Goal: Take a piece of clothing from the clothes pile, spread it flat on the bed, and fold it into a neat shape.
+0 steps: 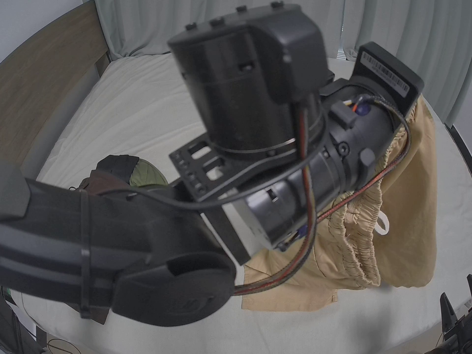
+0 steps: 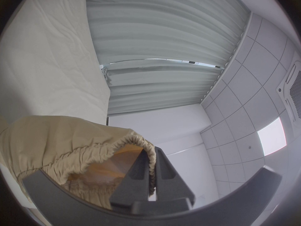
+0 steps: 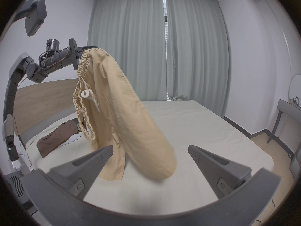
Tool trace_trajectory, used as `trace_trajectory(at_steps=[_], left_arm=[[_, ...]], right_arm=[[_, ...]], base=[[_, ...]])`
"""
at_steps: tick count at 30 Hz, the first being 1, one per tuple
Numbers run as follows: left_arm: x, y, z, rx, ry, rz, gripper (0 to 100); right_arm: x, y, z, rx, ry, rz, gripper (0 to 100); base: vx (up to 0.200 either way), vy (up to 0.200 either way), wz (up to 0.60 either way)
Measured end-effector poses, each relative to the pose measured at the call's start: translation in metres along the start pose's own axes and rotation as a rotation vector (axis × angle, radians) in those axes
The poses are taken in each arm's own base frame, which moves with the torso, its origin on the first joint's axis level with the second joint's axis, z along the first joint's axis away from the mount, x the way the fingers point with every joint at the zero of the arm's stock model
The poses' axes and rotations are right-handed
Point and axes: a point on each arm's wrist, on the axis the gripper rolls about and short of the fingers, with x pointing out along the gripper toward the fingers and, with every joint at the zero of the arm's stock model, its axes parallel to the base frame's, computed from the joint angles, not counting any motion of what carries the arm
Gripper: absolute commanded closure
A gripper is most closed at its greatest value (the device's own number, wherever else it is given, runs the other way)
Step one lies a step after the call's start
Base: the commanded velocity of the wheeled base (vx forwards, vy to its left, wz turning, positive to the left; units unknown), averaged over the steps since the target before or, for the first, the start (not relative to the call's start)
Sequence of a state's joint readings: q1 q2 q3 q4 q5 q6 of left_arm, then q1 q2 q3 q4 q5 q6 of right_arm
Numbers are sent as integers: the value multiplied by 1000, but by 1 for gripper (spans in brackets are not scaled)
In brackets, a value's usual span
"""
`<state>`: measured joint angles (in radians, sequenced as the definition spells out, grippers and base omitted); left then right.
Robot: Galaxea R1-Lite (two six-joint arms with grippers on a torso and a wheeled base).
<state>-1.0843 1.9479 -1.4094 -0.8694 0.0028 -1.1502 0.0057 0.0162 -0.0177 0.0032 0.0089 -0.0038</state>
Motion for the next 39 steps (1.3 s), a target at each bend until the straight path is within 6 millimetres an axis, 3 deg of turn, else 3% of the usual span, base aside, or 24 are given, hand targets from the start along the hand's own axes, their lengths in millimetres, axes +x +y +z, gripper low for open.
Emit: trace_trajectory(at_steps=[6, 22, 39], left_arm=[[-19, 21, 11, 21, -14, 93, 100], [-105, 92, 50, 182, -60, 256, 100], [-160, 123, 85, 303, -160, 328, 100]], right_arm=[[0, 0, 0, 0, 0, 0, 0], [0, 0, 0, 0, 0, 0, 0], [0, 0, 0, 0, 0, 0, 0]], base=[[0, 0, 0], [0, 0, 0], [0, 0, 0]])
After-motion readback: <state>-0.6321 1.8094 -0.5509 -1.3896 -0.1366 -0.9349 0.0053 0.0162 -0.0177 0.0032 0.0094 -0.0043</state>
